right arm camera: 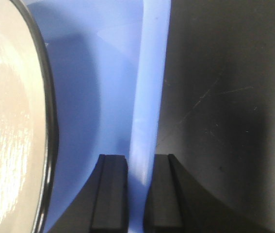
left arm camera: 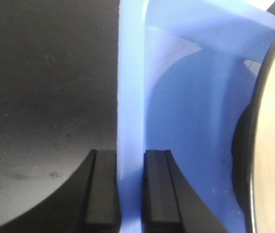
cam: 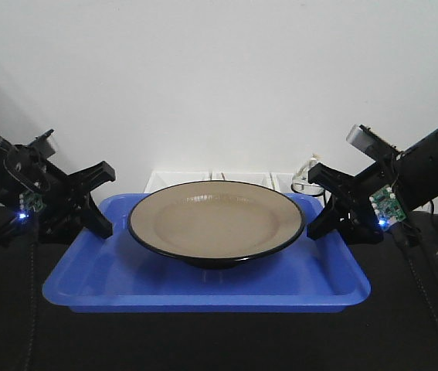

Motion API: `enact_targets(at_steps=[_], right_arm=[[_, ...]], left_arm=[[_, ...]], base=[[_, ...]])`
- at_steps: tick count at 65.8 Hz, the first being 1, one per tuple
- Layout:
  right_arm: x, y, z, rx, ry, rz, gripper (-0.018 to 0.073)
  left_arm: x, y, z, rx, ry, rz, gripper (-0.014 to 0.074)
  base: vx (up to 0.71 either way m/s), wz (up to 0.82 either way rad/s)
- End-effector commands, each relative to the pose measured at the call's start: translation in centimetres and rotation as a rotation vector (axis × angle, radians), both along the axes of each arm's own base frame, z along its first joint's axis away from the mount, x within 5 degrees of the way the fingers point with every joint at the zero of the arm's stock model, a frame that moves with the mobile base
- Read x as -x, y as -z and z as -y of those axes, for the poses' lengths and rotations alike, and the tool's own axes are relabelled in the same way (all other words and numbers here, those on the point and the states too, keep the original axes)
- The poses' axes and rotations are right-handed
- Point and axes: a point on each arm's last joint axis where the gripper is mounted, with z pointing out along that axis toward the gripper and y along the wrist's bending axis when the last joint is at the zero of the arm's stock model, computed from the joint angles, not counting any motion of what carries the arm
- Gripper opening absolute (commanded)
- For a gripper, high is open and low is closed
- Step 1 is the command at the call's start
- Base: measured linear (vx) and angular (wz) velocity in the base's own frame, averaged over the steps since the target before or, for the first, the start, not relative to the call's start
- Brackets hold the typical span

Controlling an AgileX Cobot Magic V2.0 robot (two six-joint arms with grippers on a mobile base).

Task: Place disk in tray to left cabinet
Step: 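Grip both tray ends and lift the tray off the bench, then hold the tray level with both grippers while driving to the cabinet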

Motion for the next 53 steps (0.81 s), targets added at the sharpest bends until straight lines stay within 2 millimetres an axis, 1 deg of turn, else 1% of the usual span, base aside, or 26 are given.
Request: enact_targets(at_steps=[1,53], right_arm=[[1.54,-3.82,-1.08,-0.132,-0.033,0.101,-0.0005],[1.56,-3.81,-1.08,-0.132,-0.035,0.098,-0.0005]], left_arm=[[1.9,-4.01,1.46,0.157,0.025,0.081,-0.0001],[1.91,-4.01,1.46,0.157,0.025,0.081,0.0]], base=[[0.0,0.0],[-0.02,0.0]])
